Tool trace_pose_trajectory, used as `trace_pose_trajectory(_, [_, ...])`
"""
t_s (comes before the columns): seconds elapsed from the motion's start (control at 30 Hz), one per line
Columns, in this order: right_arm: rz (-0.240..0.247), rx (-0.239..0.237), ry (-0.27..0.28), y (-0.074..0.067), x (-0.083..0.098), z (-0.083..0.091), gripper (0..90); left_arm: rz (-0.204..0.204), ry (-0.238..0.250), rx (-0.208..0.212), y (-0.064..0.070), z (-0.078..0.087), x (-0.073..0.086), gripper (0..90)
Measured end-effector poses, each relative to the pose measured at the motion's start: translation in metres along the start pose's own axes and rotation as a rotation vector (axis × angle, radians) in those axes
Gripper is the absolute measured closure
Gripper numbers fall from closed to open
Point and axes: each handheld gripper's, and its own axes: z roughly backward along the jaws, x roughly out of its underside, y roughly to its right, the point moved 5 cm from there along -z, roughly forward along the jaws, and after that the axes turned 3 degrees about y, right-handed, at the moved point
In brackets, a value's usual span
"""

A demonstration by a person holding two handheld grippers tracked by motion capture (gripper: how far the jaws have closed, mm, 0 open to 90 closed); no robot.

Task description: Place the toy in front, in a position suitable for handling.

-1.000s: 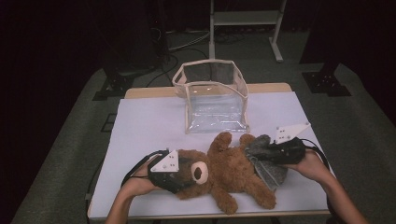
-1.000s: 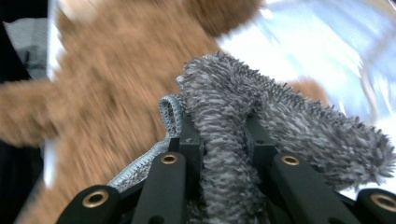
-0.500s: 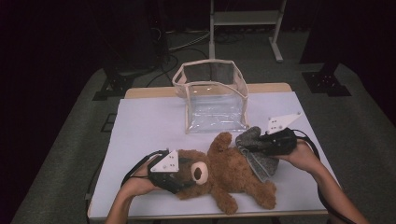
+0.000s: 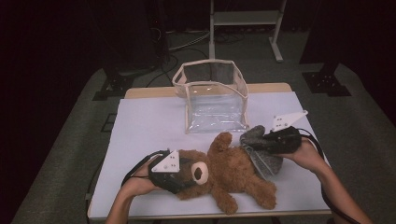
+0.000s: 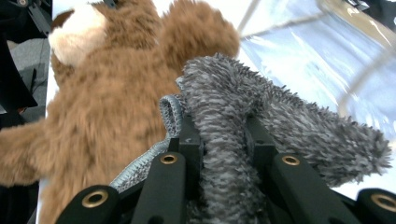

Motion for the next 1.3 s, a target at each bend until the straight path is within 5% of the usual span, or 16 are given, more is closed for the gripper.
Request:
trace_pose_trajectory(0.13, [-0.012, -0.011, -0.034, 0.004, 0.004, -0.015, 73.3, 0.001, 0.005, -0.004, 0.001, 0.0, 0.001, 30.7])
trace_pose_trajectory(0.27, [-0.08, 0.004, -0.02, 0.012, 0.029, -0.003, 73.3, -0.003, 0.002, -0.008, 0.0, -0.001, 0.0, 30.6])
trace_pose_trajectory(0.37, [-0.084, 0.0, -0.007, 0.009, 0.031, 0.002, 73.3, -0.003, -0.002, -0.007, 0.0, -0.002, 0.0, 30.6])
trace_pose_trajectory(0.6, [0.016, -0.083, 0.032, -0.028, 0.01, -0.001, 73.2, -0.001, -0.002, -0.009, 0.0, -0.002, 0.0, 30.6])
trace_pose_trajectory(0.87, [-0.053, -0.079, 0.043, -0.036, 0.05, 0.013, 73.3, 0.003, 0.002, -0.013, -0.001, -0.003, -0.001, 30.9])
trace_pose_trajectory(1.03, [-0.002, -0.098, 0.075, -0.052, 0.034, 0.015, 73.3, 0.007, -0.005, -0.021, -0.002, -0.005, -0.003, 31.2])
trace_pose_trajectory(1.07, [0.061, -0.116, 0.071, -0.067, 0.017, 0.008, 73.2, 0.006, -0.009, -0.023, -0.003, -0.006, -0.004, 31.3])
trace_pose_trajectory(1.17, [0.143, -0.131, 0.038, -0.082, 0.005, -0.002, 73.1, 0.005, -0.008, -0.027, -0.003, -0.007, -0.004, 31.4])
trace_pose_trajectory(1.3, [0.114, -0.116, 0.018, -0.075, 0.018, 0.001, 73.2, 0.009, -0.006, -0.031, -0.004, -0.01, -0.007, 32.1])
